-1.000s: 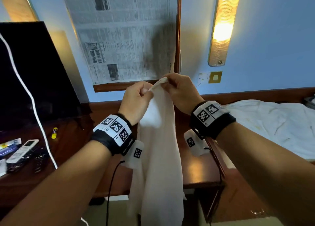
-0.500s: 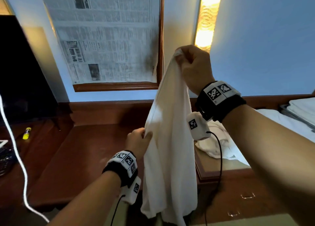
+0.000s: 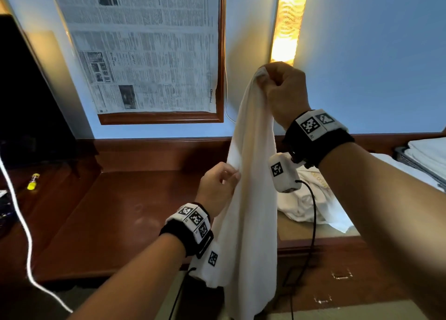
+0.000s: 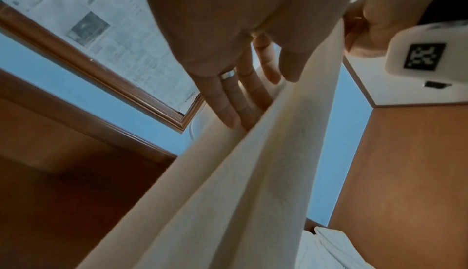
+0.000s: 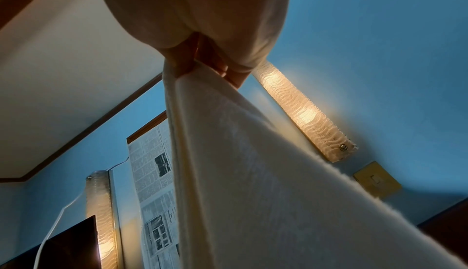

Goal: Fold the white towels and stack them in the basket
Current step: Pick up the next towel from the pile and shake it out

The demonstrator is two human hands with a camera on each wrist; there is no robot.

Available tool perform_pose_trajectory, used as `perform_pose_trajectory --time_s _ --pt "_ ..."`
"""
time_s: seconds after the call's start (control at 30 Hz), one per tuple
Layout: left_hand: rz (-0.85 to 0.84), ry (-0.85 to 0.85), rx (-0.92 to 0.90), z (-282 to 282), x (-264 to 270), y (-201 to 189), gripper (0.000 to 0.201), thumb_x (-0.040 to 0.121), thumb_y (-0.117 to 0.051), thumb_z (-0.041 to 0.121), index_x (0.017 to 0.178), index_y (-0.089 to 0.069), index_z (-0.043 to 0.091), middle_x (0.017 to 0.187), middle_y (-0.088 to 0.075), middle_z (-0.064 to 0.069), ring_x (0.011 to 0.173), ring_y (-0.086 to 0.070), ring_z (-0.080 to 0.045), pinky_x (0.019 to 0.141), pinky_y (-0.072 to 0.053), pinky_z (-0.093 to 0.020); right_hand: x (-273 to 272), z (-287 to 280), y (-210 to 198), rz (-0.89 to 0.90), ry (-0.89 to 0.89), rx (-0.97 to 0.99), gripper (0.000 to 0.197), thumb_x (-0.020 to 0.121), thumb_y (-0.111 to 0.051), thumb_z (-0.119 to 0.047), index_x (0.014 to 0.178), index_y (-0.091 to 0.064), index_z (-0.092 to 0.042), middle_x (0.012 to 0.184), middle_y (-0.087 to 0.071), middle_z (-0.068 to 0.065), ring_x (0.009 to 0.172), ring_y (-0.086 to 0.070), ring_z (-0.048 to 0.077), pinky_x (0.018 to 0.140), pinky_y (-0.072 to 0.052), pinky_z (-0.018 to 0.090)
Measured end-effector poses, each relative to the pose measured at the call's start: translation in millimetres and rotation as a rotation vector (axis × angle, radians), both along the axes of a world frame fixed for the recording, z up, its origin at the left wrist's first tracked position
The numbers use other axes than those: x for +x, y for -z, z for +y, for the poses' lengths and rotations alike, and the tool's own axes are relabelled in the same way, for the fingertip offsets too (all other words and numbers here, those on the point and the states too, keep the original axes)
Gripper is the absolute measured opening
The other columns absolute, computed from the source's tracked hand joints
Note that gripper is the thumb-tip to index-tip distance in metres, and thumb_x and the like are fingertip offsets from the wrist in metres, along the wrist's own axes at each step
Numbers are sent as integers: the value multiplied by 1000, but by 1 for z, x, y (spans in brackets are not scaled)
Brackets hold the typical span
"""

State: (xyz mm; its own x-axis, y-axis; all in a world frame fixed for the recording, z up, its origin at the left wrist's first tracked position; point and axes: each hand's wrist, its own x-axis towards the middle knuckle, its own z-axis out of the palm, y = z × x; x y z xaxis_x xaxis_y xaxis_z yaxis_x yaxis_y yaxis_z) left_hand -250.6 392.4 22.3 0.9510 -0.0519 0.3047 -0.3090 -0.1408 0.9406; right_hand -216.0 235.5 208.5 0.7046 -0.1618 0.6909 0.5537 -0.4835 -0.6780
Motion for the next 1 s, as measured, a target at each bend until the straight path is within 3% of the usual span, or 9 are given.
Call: perform_pose_trajectory --time_s 0.13,0.3,0.37,0.43,0.5,0.6,0.73,0.87,1.0 --pt "-18 -93 79 -9 5 2 12 88 -73 23 80 -65 23 79 -67 -5 75 -65 -31 74 -58 -52 1 -4 -4 -10 -16 7 20 98 -59 -19 112 -69 -10 100 -70 -5 96 -65 8 83 -50 12" --pt "-70 -92 252 -16 9 11 20 85 -72 39 78 -68 21 69 -62 8 68 -58 -15 71 -53 -34 2 -6 -6 -19 -15 2 20 98 -58 -18 111 -70 -9 100 -70 -4 97 -65 12 89 -53 21" --pt "-35 -70 157 -19 7 11 33 89 -62 47 77 -68 16 68 -63 1 65 -57 -18 68 -53 -34 2 -7 -6 -19 -16 4 20 98 -59 -18 112 -70 -9 101 -70 -2 98 -65 13 90 -53 23" --pt "34 -27 26 -23 3 6 40 98 -54 42 79 -68 10 75 -66 -15 64 -61 -25 65 -55 -37 3 -7 -6 -23 -16 -5 20 97 -58 -17 111 -70 -9 102 -71 -1 99 -66 14 91 -54 25" --pt "39 -79 -11 -25 3 3 32 98 -55 33 74 -66 15 70 -66 -13 61 -62 -25 60 -55 -37 4 -8 -6 -22 -16 -18 20 97 -58 -17 111 -70 -9 102 -71 0 99 -66 14 90 -54 25" --pt "-51 -236 176 -24 7 0 24 88 -68 38 74 -55 23 68 -61 5 67 -59 -19 61 -52 -34 5 -8 -8 -27 -23 -34 19 97 -58 -17 110 -70 -9 100 -71 0 98 -66 14 88 -54 23" --pt "-107 -331 418 -25 6 -8 27 87 -64 38 81 -45 21 75 -56 5 73 -54 -19 63 -46 -34 5 -9 -9 -37 -24 -59 18 96 -59 -16 108 -71 -10 99 -71 0 97 -66 14 89 -55 26" --pt "-188 -316 311 -22 3 -4 28 90 -56 25 70 -41 13 61 -50 -4 60 -48 -24 59 -49 -48 7 -15 -10 -39 12 -66 20 95 -59 -16 108 -72 -10 100 -72 0 97 -67 13 90 -54 29" --pt "-458 -351 263 -26 -10 8 17 93 -49 27 80 -53 17 67 -54 6 56 -51 -17 51 -46 -34 10 -18 -13 -30 46 -61 19 94 -60 -19 106 -72 -11 97 -72 -2 95 -67 12 90 -54 30"
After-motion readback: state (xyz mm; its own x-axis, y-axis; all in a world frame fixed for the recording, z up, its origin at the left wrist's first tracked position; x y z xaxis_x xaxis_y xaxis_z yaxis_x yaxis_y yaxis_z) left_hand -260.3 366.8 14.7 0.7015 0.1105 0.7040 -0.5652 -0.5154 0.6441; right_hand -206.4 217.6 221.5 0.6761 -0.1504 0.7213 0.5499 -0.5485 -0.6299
